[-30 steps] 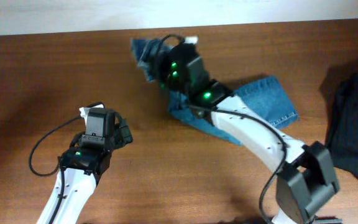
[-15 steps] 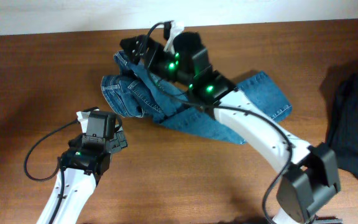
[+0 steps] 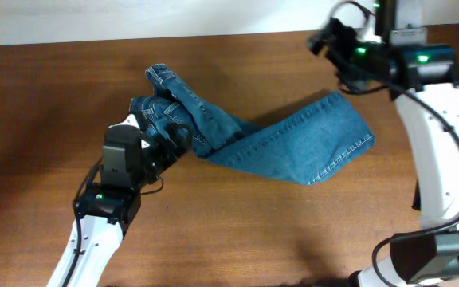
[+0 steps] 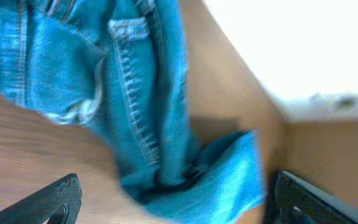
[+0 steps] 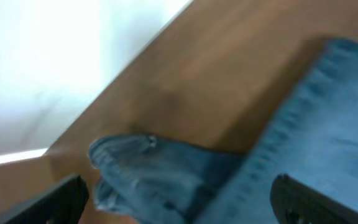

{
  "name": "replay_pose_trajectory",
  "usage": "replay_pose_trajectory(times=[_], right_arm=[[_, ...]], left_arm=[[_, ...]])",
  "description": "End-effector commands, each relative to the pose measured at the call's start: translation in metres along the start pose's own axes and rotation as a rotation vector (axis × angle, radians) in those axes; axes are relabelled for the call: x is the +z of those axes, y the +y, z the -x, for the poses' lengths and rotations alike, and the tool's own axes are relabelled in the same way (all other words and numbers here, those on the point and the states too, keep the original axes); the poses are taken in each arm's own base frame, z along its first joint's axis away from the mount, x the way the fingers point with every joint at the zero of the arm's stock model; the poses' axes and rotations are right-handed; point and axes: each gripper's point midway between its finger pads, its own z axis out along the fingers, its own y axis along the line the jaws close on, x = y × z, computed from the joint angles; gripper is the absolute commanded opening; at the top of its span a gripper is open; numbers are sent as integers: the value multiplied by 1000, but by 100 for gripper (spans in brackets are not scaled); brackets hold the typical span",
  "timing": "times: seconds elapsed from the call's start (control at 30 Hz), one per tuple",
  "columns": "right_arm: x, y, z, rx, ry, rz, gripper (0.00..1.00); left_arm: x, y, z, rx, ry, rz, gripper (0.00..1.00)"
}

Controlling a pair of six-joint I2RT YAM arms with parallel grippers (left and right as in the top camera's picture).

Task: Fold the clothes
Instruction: 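Grasp the jeans waistband with the left gripper, release with right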

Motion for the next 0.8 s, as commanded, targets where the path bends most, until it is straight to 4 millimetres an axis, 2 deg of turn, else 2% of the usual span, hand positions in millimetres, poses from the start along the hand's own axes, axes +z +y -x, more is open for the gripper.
replay_pose_trajectory(times=[0.0, 0.1, 0.17, 0.23, 0.4, 0.57, 0.77], right_arm=[[-15, -20, 8, 41, 1, -32, 99], [-20, -39, 9, 62, 20, -75, 99], [-22, -46, 8, 26, 29, -90, 99], [-24, -52, 7, 21, 39, -112, 99], [-25, -60, 3, -28, 59, -137, 99], [-27, -72, 1, -34, 59, -200, 99], [-29, -76, -1, -56, 66, -223, 99]], left_arm=[[-2, -32, 31, -184, -120, -130, 99], [9, -27, 48, -261, -205, -117, 99], [30, -15, 41, -356, -157, -82, 99], [65, -4, 26, -392, -49, -31, 99], [111, 9, 23, -419, 31, 64, 99], [138, 13, 24, -418, 60, 121, 99], [153, 30, 17, -420, 80, 168, 99]])
